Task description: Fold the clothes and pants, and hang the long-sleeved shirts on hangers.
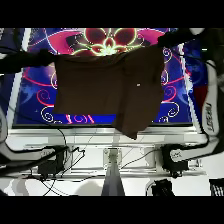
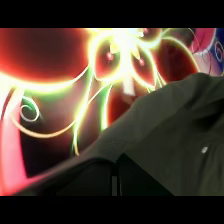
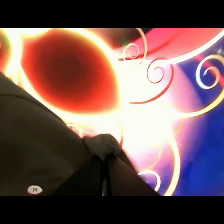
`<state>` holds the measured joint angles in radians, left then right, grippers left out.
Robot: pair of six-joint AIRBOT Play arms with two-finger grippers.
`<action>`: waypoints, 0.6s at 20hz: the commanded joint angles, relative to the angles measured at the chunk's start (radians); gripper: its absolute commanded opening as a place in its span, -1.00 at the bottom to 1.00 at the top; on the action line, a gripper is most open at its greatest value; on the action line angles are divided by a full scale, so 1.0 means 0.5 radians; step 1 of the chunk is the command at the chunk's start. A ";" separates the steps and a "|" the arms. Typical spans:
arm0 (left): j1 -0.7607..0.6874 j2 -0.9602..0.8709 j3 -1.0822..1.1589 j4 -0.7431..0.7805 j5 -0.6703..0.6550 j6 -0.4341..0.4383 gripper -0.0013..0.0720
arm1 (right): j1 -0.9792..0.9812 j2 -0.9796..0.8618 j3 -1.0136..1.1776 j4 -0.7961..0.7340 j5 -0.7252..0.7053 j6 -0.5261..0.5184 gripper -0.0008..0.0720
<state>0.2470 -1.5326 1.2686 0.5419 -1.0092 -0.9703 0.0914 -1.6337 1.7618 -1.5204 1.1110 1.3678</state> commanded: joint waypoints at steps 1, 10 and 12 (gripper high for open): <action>-0.094 -0.350 0.002 -0.361 0.296 0.246 -0.93 | 0.000 -0.300 -0.002 0.003 -0.224 0.128 -0.95; 0.038 -0.283 0.068 -0.381 0.348 0.634 0.96 | -0.110 -0.298 0.111 -0.063 -0.345 0.387 0.19; 0.105 -0.181 0.068 -0.274 0.333 0.634 0.93 | -0.226 -0.297 0.172 -0.064 -0.077 0.378 0.03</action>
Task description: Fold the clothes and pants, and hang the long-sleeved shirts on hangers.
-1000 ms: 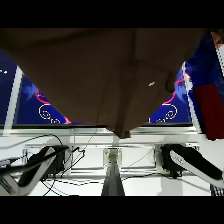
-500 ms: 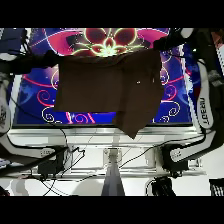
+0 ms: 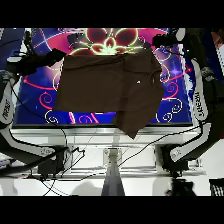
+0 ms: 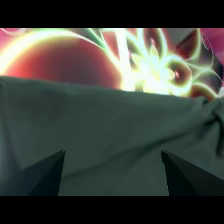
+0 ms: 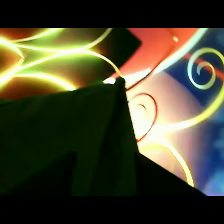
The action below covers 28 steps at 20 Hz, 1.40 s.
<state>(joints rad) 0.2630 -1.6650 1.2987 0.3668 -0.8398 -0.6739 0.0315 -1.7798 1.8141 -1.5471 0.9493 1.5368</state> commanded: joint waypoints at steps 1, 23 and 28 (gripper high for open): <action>0.111 0.159 0.008 0.185 -0.023 0.041 0.93 | -0.182 -0.003 0.085 -0.011 0.410 0.020 -0.21; 0.623 0.984 -0.518 1.091 -1.195 -0.322 -0.92 | -0.778 1.811 -2.682 0.961 0.358 -0.656 -0.14; 0.623 0.983 -0.959 1.093 -1.173 -0.321 0.56 | -0.776 1.568 -2.770 1.192 0.191 -0.484 0.34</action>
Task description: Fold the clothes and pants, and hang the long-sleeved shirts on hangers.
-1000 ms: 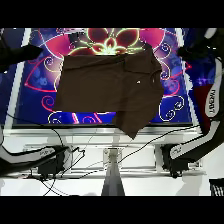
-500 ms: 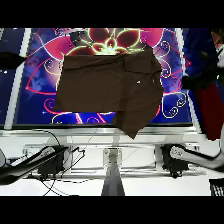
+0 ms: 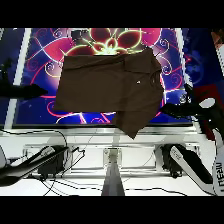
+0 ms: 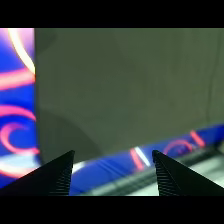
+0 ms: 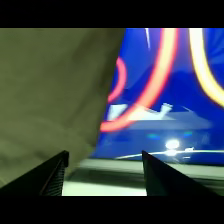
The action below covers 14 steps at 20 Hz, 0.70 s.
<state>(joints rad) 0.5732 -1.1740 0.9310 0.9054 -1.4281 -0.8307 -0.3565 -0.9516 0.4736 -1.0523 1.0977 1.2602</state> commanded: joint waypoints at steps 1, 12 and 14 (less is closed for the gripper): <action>0.002 0.002 -0.270 0.016 0.024 -0.007 0.56 | 0.000 -0.177 -0.089 0.317 -0.105 0.004 0.24; 0.101 -0.118 -0.342 0.378 0.190 -0.280 0.56 | 0.000 -0.471 -0.089 0.461 -0.080 -0.223 -0.18; 0.146 -0.195 -0.342 0.365 0.174 -0.280 0.55 | 0.000 -0.470 -0.089 0.480 -0.079 -0.291 -0.85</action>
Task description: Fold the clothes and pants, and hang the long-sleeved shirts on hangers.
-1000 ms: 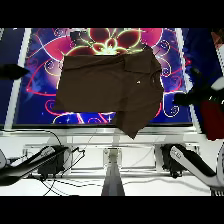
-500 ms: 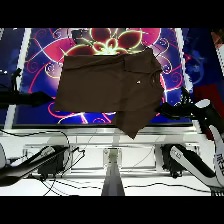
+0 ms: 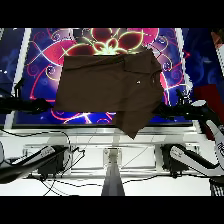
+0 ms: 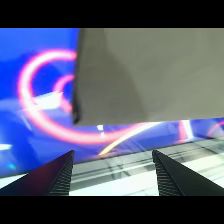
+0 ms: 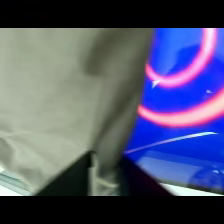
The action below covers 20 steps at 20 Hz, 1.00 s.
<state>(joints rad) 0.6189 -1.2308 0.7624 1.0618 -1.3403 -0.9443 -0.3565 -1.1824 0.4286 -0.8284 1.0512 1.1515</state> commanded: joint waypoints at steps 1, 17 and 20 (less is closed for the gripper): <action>0.065 -0.118 -0.005 0.049 -0.001 -0.053 0.55 | 0.000 -0.008 0.001 0.031 0.014 -0.105 -0.95; 0.045 -0.649 -0.022 -0.624 0.132 0.247 -0.63 | 0.000 -0.008 0.084 0.034 0.007 -0.145 -0.95; 0.045 -0.639 -0.009 -0.646 0.069 0.304 -0.93 | 0.000 0.007 0.186 0.038 0.036 -0.146 -0.95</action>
<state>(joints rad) 0.6434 -1.5471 0.7525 0.7559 -1.2770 -0.8318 -0.3565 -1.1851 0.4828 -0.8127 1.0561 1.0824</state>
